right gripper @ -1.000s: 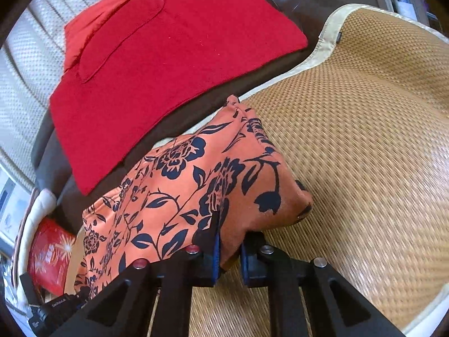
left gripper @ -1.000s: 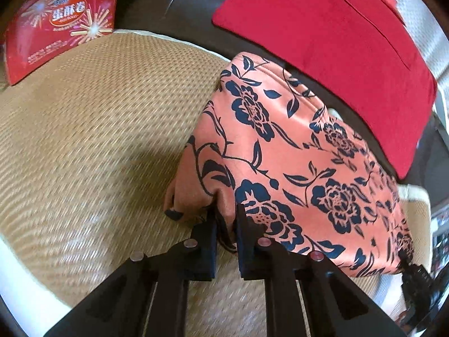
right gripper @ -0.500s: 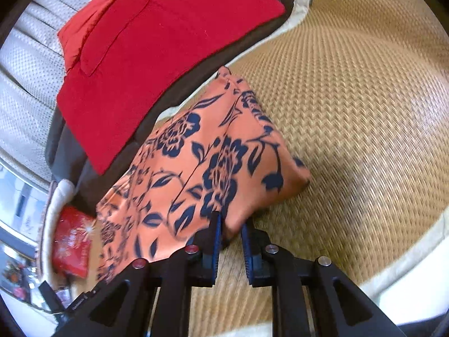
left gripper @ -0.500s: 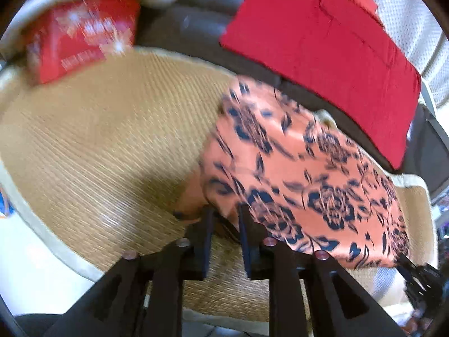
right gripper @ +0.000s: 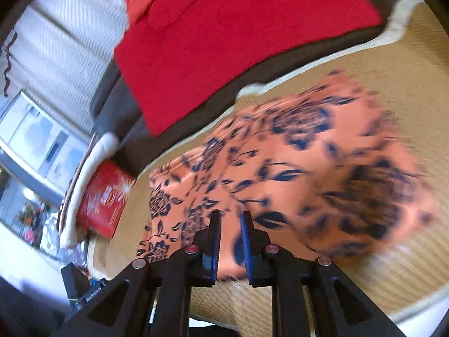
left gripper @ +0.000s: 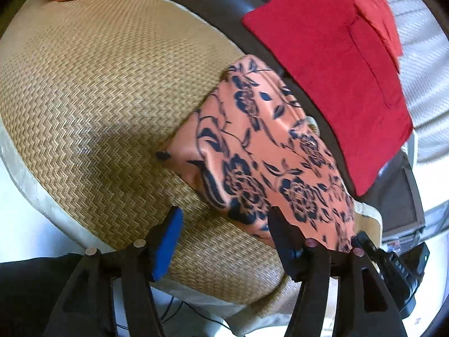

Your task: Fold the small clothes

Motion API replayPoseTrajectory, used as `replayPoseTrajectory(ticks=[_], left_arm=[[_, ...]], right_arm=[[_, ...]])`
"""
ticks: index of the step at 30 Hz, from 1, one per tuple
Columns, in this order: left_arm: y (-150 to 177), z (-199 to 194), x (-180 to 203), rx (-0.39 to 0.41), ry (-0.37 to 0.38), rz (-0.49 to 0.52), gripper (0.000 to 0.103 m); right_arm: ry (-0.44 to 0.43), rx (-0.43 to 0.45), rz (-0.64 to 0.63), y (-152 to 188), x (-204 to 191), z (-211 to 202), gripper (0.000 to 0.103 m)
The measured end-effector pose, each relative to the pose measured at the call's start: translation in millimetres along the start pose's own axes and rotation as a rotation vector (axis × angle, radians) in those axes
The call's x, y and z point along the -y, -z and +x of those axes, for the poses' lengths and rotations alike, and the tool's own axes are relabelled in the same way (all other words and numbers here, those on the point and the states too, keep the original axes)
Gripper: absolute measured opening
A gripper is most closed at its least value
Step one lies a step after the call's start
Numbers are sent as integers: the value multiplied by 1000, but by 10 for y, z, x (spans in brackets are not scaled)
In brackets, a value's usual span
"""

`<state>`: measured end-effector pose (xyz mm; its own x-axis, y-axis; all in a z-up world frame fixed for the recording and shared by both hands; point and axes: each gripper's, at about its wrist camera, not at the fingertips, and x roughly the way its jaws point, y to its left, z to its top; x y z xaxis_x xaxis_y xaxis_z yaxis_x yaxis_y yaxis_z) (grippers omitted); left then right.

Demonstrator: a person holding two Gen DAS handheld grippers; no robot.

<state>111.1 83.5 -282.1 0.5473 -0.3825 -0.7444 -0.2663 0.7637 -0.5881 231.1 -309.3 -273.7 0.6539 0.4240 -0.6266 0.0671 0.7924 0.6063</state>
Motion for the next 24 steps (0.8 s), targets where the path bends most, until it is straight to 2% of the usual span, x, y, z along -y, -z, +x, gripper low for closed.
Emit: replayPoseTrajectory(ticks=[2, 4, 5, 6, 8, 12, 13, 14, 15, 17, 19, 21, 24], left_arm=[[-21, 37, -26, 4, 13, -21, 64], [-83, 149, 22, 16, 15, -32, 64], [-121, 196, 47, 22, 15, -37, 64], [-163, 250, 54, 23, 15, -50, 64], [-235, 329, 24, 14, -2, -72, 64], [-326, 484, -38, 21, -11, -154, 61], [-345, 501, -35, 28, -17, -160, 56], [-359, 525, -21, 34, -45, -160, 37], [-371, 557, -6, 28, -96, -150, 26], [-384, 584, 23, 32, -112, -151, 21], [-402, 611, 159, 49, -144, -114, 17], [-412, 557, 346, 81, -181, -31, 16], [-430, 415, 690, 148, -189, 108, 15]], right_arm=[[-3, -69, -5, -20, -27, 330, 18], [48, -163, 23, 59, 125, 608, 17], [46, -182, 48, 92, 214, 679, 16], [7, -163, 97, 98, 297, 678, 16], [-31, -183, 154, 80, 376, 666, 16], [-91, -192, 204, 98, 527, 647, 16], [-95, -192, 199, 106, 532, 635, 16], [-92, -191, 184, 113, 518, 628, 16], [-86, -189, 164, 124, 506, 621, 16], [-78, -186, 140, 122, 466, 599, 16], [-79, -187, 135, 112, 440, 591, 16], [-93, -194, 155, 100, 446, 622, 16], [-112, -211, 188, 94, 482, 637, 16]])
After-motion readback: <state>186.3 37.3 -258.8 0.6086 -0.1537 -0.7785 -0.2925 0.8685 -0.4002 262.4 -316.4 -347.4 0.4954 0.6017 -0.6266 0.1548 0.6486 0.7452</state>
